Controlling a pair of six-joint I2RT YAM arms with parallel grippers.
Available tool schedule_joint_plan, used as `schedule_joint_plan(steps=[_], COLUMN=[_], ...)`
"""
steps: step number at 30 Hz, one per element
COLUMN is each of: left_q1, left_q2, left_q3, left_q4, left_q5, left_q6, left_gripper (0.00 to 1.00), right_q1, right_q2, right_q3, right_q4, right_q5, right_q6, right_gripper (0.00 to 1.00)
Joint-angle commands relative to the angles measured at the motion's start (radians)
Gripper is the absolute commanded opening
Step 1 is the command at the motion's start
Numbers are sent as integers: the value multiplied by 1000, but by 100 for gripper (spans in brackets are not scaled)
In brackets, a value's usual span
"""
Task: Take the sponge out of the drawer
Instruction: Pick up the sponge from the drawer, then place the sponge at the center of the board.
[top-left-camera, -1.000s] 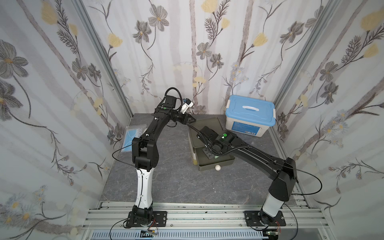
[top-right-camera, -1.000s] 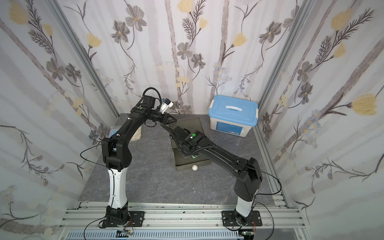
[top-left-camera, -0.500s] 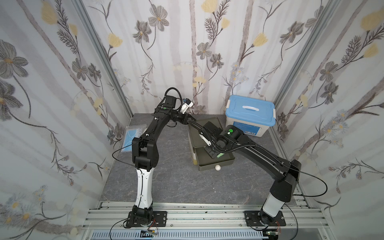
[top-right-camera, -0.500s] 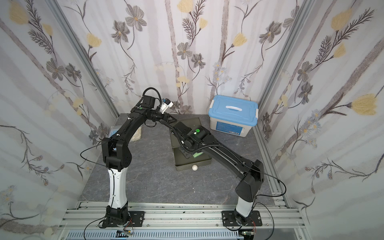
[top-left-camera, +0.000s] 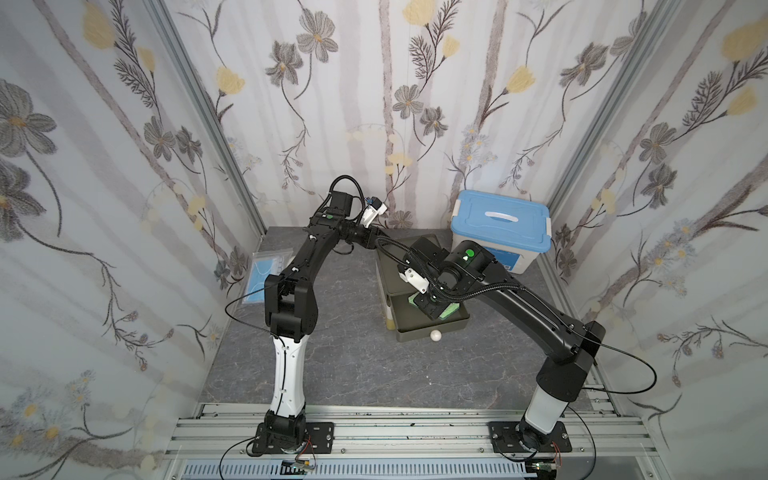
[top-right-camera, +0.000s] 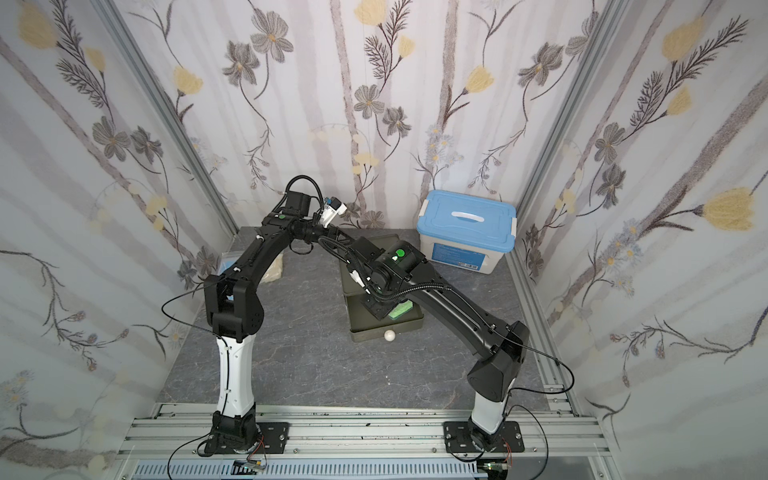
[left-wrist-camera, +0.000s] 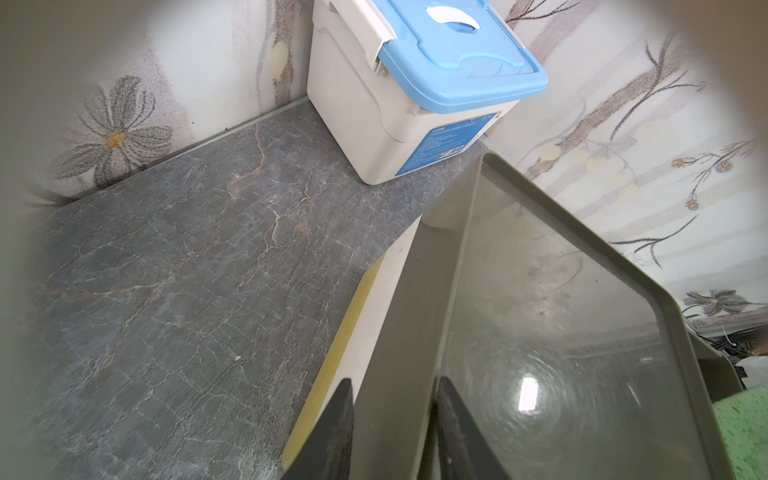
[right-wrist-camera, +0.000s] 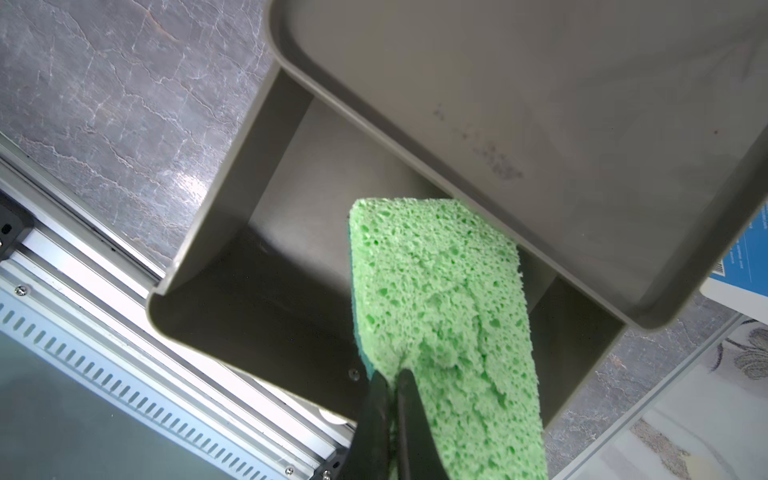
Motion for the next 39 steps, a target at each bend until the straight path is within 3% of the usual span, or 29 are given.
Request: schedule_joint_plan(steps=[1,9,12,18,23,30,39], left_q1=[-1,-1,-1,-1,-1,-1,-1], left_q2=[18,21,18,13,13,8,1], left_q3=[-1,0,-1,-3,-1,0,1], left_q4=[-67,-69,-71,-73,-74,-82,-98], left_q5=[-68,-67,-70,-75,-74,-75,-80], left_q6=[29,29,30,34,32,37,50], left_gripper=[35,35,35,35,35,35,35], right_q1=[0,0,-50,-116,-191,-310,-445], right_q2=[-33,-157,-226,-426,-536,-599,-476], right_q3=[-18,2,-23,-266,-503,-755,-893], right_q4=[-18,34,67,194,305,454,636], right_q5=[-21,50,118,289,343,300,178], right_q6=[-6,53,90,191,265,307,262], right_gripper=[6,5,5,3,3,3,5])
